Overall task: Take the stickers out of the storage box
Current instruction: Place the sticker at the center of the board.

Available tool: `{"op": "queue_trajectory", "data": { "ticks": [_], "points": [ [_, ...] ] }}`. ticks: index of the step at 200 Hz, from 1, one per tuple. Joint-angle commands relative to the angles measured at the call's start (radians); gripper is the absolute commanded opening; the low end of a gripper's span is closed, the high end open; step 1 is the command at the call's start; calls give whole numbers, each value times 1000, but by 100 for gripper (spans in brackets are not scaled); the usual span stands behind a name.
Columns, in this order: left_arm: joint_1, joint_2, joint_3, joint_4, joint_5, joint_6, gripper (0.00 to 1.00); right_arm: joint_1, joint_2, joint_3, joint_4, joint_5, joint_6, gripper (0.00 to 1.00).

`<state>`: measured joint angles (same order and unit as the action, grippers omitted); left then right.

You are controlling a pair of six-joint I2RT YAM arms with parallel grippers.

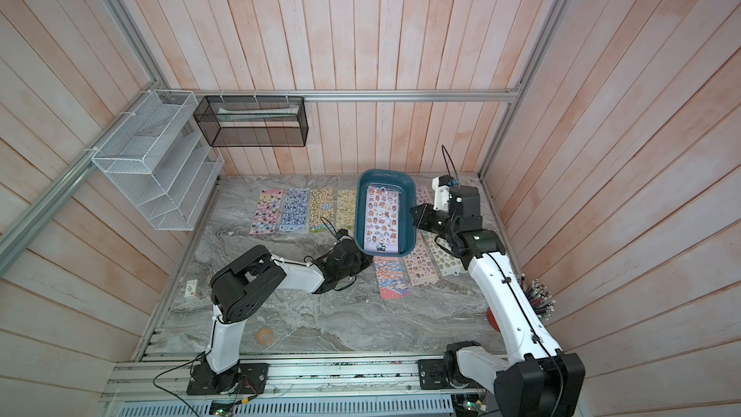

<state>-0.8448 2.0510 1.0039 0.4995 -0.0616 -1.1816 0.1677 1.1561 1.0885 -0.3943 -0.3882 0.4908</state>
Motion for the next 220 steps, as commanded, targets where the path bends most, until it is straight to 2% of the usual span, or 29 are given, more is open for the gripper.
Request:
{"op": "queue_trajectory", "data": {
  "ticks": [1, 30, 97, 169, 220],
  "points": [
    [19, -38, -43, -10, -20, 11, 0, -4, -18, -4, 27, -26, 4, 0],
    [27, -4, -19, -2, 22, 13, 0, -3, -9, -3, 31, -31, 7, 0],
    [23, 40, 39, -22, 35, 17, 0, -4, -9, -1, 23, -29, 5, 0],
    [7, 59, 61, -31, 8, -4, 0, -3, -10, 5, 17, -32, 2, 0],
    [3, 52, 58, -33, 6, -1, 31, -3, -14, 1, 19, -31, 5, 0]
  ]
}}
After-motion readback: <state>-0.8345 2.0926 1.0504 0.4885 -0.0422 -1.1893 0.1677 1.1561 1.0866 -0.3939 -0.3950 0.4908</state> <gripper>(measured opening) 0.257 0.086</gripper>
